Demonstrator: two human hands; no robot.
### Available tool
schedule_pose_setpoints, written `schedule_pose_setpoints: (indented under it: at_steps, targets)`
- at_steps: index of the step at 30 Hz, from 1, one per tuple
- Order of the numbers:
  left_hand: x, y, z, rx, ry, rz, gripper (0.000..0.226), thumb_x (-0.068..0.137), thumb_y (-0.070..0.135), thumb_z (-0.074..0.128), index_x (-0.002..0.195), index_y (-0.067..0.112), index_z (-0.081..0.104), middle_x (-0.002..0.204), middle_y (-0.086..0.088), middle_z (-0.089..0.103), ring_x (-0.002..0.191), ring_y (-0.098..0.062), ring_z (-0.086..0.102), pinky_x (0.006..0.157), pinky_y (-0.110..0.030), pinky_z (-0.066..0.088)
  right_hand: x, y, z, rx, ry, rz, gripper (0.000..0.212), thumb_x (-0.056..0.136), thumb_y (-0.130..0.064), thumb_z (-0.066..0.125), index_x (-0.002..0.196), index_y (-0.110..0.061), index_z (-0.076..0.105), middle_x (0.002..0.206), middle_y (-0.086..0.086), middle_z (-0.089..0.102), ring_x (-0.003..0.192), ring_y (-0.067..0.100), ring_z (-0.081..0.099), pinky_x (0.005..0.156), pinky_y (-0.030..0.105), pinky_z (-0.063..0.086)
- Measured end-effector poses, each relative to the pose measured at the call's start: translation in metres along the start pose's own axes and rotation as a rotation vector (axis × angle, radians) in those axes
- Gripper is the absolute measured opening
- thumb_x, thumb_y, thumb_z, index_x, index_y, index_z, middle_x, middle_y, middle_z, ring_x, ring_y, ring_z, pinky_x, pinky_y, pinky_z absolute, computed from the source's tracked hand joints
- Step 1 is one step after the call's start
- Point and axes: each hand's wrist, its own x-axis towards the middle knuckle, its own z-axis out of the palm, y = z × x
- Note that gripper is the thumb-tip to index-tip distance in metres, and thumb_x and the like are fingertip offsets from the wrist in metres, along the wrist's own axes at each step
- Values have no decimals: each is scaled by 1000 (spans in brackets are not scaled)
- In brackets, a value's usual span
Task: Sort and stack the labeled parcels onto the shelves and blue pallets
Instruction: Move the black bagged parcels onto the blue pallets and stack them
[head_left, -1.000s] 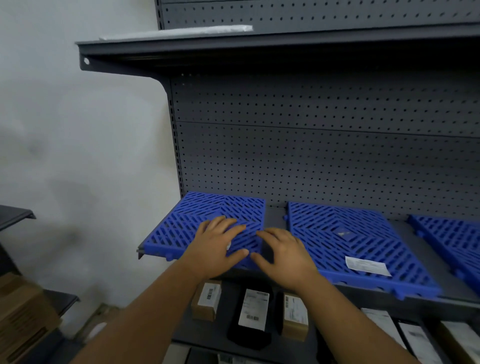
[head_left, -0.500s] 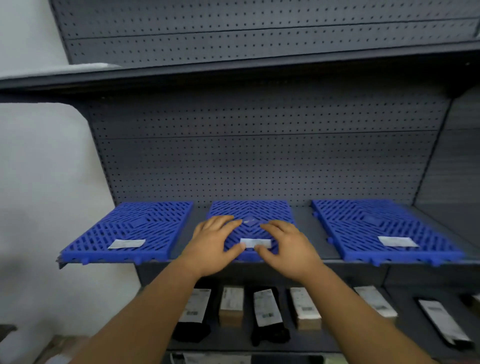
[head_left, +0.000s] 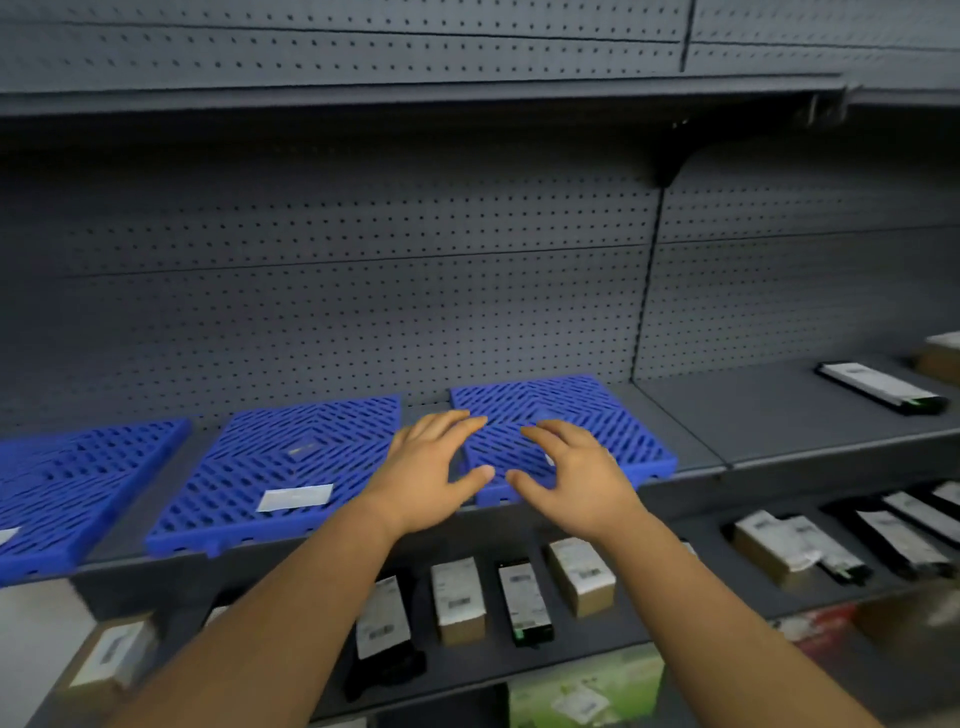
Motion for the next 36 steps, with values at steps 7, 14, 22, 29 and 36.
schedule_pose_setpoints:
  at_steps: [7,14,22,29,36]
  targets:
    - [92,51,54,-56,-52,131,70,85,72,38,147,41,28,156,14,23,144,-11,16,118,-39,12,8,94,-23,-36,71,131,77,74,-72,38,135,-28,54,141,0,48,132,20,42,107,41,37]
    - [190,106,97,-83,-105,237,66,90,67,41,148,41,25,157,14,20,145,-12,12,118,-40,9,35,186,-67,-132,98,220,80,75,-73,35,136,-25,52,140,3,49,132,24,42,106,43,37]
    - [241,159,136,-39,-140,329,62,92,65,38,148,42,23,157,14,19,144,-10,11,118,-40,9,37,262,-91,-158,90,265,79,74,-74,34,141,-32,45,146,-2,42,137,19,33,110,42,31]
    - [280,228,161,-23,-115,289,62,93,63,40,148,41,25,156,13,22,144,-10,13,118,-37,10,24,336,-129,-148,94,249,84,72,-76,26,143,-33,41,149,-6,37,139,16,28,113,39,24]
    - [304,321,194,-29,-115,224,62,93,64,38,149,41,23,157,13,19,145,-11,9,119,-39,8,0,419,-183,-148,78,189,86,72,-76,25,144,-32,39,149,-5,37,139,17,28,114,40,23]
